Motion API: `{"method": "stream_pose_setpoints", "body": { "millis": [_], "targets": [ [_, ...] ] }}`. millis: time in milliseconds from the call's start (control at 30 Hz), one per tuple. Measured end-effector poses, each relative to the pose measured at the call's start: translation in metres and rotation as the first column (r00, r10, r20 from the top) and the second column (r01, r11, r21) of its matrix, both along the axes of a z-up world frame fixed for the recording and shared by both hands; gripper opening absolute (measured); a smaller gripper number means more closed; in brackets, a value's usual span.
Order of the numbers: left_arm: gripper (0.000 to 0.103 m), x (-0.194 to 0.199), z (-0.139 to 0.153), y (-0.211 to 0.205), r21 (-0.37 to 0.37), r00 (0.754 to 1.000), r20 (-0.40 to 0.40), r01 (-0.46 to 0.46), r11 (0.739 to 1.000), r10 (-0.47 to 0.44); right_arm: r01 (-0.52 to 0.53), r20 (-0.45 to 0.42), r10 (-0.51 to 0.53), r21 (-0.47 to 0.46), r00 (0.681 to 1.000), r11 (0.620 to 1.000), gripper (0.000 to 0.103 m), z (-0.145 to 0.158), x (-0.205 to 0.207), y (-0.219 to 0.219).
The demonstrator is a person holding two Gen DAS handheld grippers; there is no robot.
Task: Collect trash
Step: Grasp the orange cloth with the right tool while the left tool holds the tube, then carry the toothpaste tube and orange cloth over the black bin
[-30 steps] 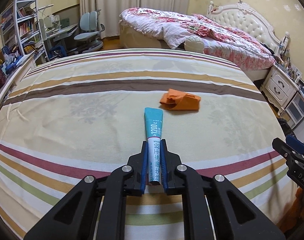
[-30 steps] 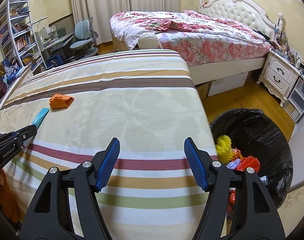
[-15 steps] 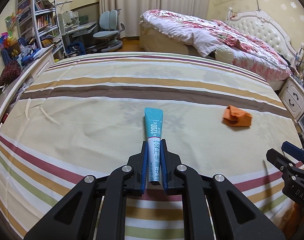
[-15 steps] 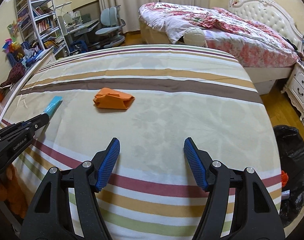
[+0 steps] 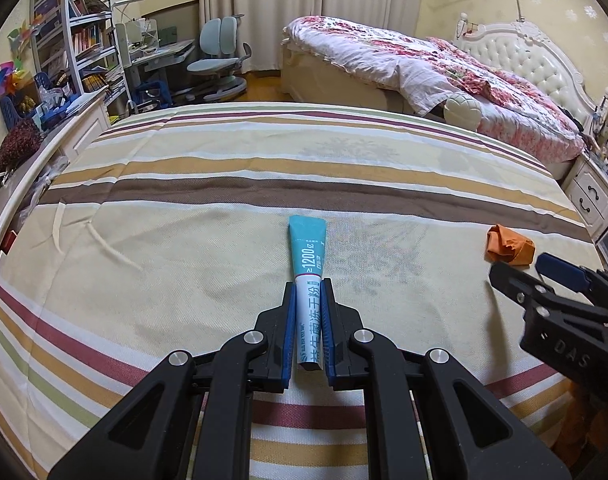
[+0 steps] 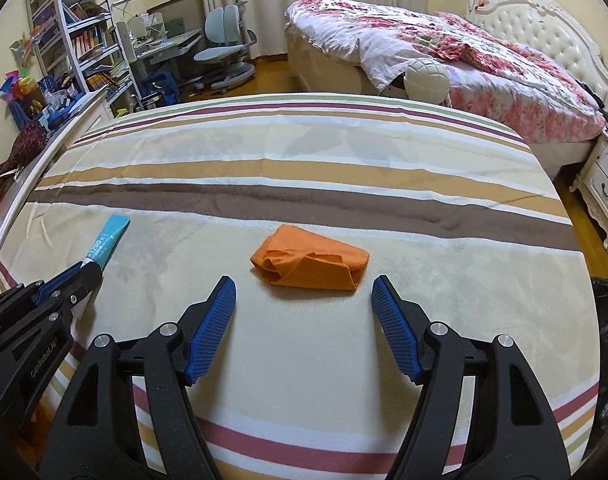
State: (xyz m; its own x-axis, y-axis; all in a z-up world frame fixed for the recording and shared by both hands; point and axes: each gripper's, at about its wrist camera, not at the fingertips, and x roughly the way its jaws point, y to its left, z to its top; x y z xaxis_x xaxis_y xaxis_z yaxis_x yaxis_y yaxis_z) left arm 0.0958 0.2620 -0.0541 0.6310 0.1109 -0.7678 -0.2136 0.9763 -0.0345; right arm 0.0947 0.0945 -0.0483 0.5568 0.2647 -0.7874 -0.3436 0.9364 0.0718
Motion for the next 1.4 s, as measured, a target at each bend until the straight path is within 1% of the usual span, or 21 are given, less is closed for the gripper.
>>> {"method": "stream_pose_setpoints", "body": {
  "millis": [100, 200, 467, 600, 800, 1067, 1400],
  "targets": [
    [0.013, 0.001, -0.001, -0.001, 0.000, 1.000, -0.001, 0.004, 1.000, -0.004, 0.021, 0.004, -0.020, -0.012, 1.000, 1.000, 0.069, -0.001, 0.006, 0.006],
    [0.013, 0.001, -0.001, -0.002, 0.002, 1.000, 0.001, 0.008, 1.000, -0.008, 0.032, 0.013, -0.031, -0.027, 0.999, 0.999, 0.061, -0.001, 0.008, 0.007],
    [0.013, -0.002, 0.003, -0.006, -0.002, 1.000, 0.011, 0.017, 1.000, -0.017, 0.017, 0.014, -0.017, 0.010, 1.000, 1.000, 0.059, 0.002, 0.000, -0.009],
    [0.013, -0.006, 0.005, -0.018, -0.010, 0.999, 0.019, 0.036, 0.999, -0.036, 0.017, 0.028, -0.017, 0.008, 0.999, 1.000, 0.059, 0.004, -0.011, -0.023],
    [0.013, -0.012, 0.010, -0.045, -0.030, 0.996, 0.035, 0.085, 0.996, -0.083, 0.027, 0.064, -0.026, -0.016, 0.998, 1.000, 0.059, 0.009, -0.033, -0.054],
    [0.013, -0.020, 0.016, -0.087, -0.046, 0.987, 0.054, 0.155, 0.987, -0.153, 0.069, 0.110, -0.065, -0.036, 0.992, 0.997, 0.059, 0.017, -0.058, -0.101],
    [0.013, -0.027, 0.025, -0.151, -0.044, 0.963, 0.083, 0.261, 0.964, -0.257, 0.181, 0.168, -0.171, -0.045, 0.971, 0.983, 0.059, 0.026, -0.077, -0.165]
  ]
}}
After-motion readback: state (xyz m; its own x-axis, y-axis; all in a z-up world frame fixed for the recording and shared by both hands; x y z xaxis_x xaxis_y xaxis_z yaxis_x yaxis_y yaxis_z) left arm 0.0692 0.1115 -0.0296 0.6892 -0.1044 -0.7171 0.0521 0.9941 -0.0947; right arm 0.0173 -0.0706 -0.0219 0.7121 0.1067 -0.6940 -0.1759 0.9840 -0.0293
